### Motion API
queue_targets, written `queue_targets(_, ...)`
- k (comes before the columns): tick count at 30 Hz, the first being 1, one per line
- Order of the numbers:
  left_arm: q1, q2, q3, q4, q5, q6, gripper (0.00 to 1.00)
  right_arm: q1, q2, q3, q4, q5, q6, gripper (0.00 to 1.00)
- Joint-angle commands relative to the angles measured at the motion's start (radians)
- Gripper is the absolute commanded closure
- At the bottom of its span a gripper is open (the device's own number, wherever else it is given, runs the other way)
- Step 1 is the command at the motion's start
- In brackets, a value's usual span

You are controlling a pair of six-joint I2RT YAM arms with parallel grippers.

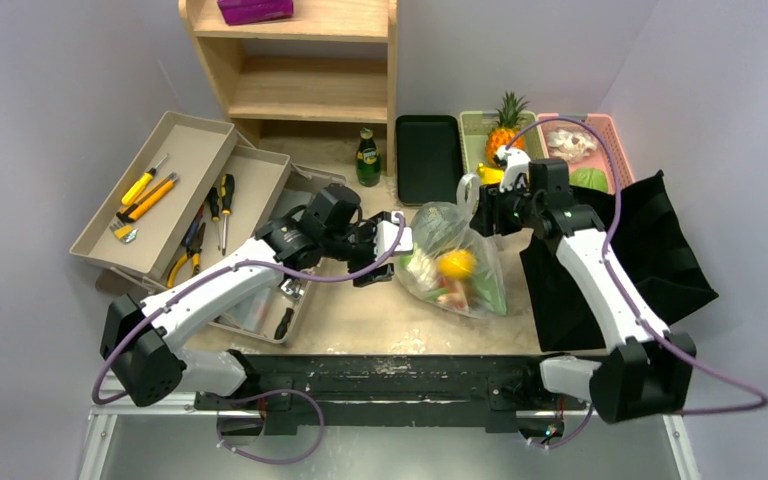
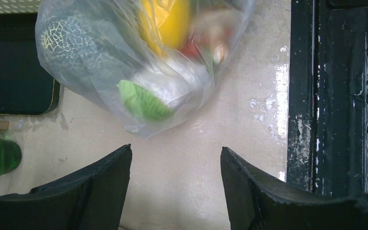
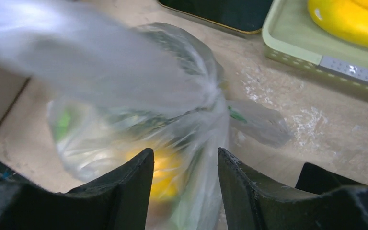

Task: Untie the knot of the grocery bags and take out the mixed food
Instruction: Untie the takeout bag at the center of the board.

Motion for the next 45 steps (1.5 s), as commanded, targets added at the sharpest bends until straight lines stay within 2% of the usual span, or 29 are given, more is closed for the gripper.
queue_targets(1,0.000,-0.050,0.064,-0.030,0.006,-0.031,0.34,0.000,0.097,0.058,0.015,0.119,0.031,0.50)
queue_targets(9,0.001,-0.097,0.080,-0.038,-0.039,-0.049,0.33,-0.001,0.215,0.025,0.054,0.106,0.035,0.44)
queue_targets(12,0.001,-0.105,0.079,-0.046,-0.051,-0.051,0.33,-0.001,0.267,0.033,0.063,-0.017,0.048,0.43)
queue_targets(15,0.003,-0.115,0.080,-0.050,-0.080,-0.060,0.33,-0.002,0.337,0.058,0.028,-0.149,0.045,0.48)
queue_targets(16,0.008,-0.118,0.082,-0.051,-0.087,-0.067,0.33,-0.003,0.361,0.071,0.006,-0.185,0.037,0.54)
queue_targets(19,0.042,-0.126,0.095,-0.067,-0.084,-0.111,0.33,-0.009,0.402,0.113,-0.035,-0.276,0.010,0.93)
queue_targets(20,0.058,-0.129,0.099,-0.073,-0.084,-0.130,0.33,-0.007,0.401,0.135,-0.049,-0.284,0.003,1.00)
queue_targets(25,0.199,-0.178,0.122,-0.084,-0.030,-0.261,0.33,0.038,0.289,0.292,-0.084,-0.370,-0.095,1.00)
queue_targets(28,0.279,-0.229,0.117,-0.062,0.031,-0.285,0.34,0.183,0.193,0.370,-0.092,-0.339,-0.233,1.00)
queue_targets(32,0.310,-0.291,0.119,-0.051,0.016,-0.226,0.35,0.390,0.112,0.389,-0.059,-0.271,-0.346,1.00)
queue_targets(35,0.323,-0.318,0.114,-0.063,0.019,-0.186,0.37,0.439,0.066,0.317,-0.057,-0.190,-0.450,1.00)
queue_targets(39,0.317,-0.328,0.058,-0.060,0.137,-0.139,0.38,0.450,-0.010,0.151,-0.007,-0.197,-0.544,1.00)
queue_targets(45,0.205,-0.331,-0.006,-0.073,0.142,0.067,0.41,0.495,-0.044,-0.004,0.081,-0.159,-0.654,1.00)
